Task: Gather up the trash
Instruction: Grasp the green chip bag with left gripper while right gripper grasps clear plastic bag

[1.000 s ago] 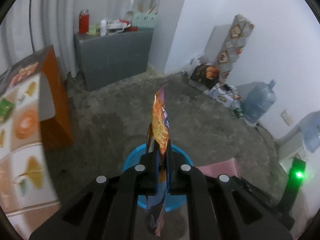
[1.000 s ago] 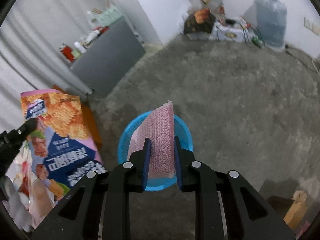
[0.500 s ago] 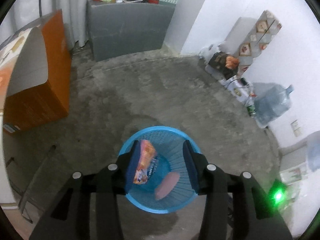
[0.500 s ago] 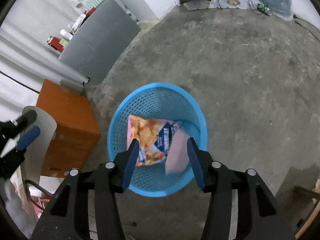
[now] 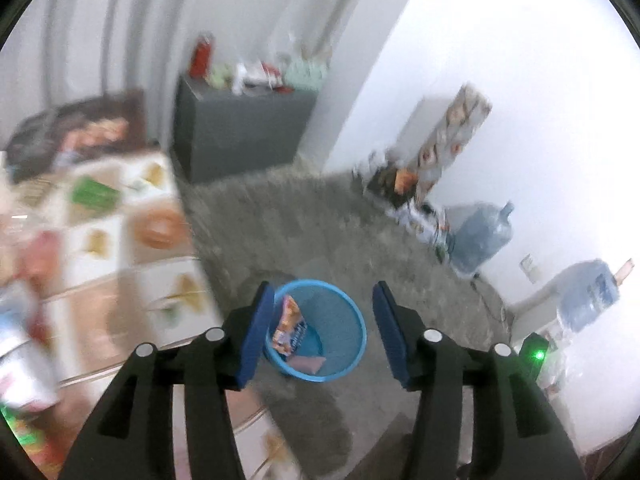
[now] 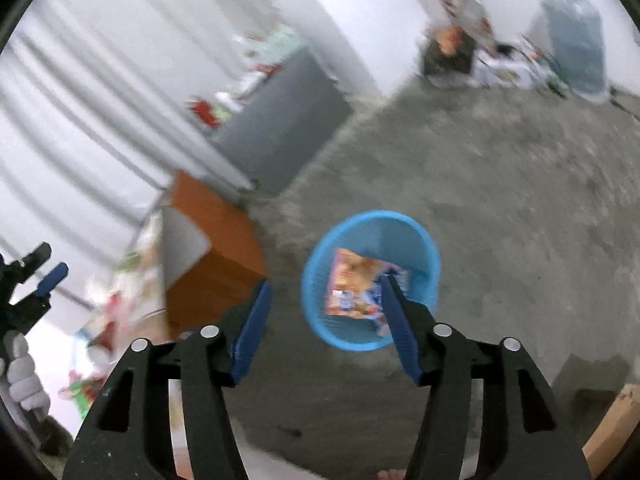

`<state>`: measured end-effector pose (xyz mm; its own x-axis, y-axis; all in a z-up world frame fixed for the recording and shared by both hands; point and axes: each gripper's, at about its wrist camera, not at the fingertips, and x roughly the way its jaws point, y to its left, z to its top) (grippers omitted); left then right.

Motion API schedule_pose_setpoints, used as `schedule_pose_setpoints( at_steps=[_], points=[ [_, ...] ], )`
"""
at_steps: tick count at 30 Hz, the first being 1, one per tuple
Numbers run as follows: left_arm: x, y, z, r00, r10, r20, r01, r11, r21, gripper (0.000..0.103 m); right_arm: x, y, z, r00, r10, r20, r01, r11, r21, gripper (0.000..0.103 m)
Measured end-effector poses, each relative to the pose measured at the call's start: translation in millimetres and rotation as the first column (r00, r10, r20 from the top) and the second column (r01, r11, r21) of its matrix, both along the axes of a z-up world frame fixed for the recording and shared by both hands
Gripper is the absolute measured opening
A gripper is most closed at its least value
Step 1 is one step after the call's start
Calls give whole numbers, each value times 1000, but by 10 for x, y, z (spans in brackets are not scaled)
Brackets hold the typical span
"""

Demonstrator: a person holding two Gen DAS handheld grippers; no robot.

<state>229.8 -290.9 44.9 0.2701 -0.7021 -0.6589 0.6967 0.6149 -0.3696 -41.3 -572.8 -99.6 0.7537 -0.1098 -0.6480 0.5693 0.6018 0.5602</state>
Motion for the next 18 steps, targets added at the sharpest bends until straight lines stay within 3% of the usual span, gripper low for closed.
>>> schedule_pose_setpoints(
  at_steps=[5,8,12,16,18],
  points=[
    [-297,1233,391,989,131,70,-124,988,-96,59,53,539,545,982,180,59,-175,982,-77,68],
    [-542,1910,402,972,223,80,-211,968,-138,60,199,911,774,951,304,55,-299,950,-92,71],
    [-816,2679,227,938,346,34,-334,924,-184,62,524,1414,881,888,458,44,-455,888,-63,74],
    [-1002,3373,-146,878,475,-65,-478,856,-199,65,911,1961,798,834,550,-47,-551,833,-37,75],
    [-1013,3555,-291,855,510,-94,-519,834,-187,65,1027,2176,750,803,591,-79,-595,803,-36,76]
  ],
)
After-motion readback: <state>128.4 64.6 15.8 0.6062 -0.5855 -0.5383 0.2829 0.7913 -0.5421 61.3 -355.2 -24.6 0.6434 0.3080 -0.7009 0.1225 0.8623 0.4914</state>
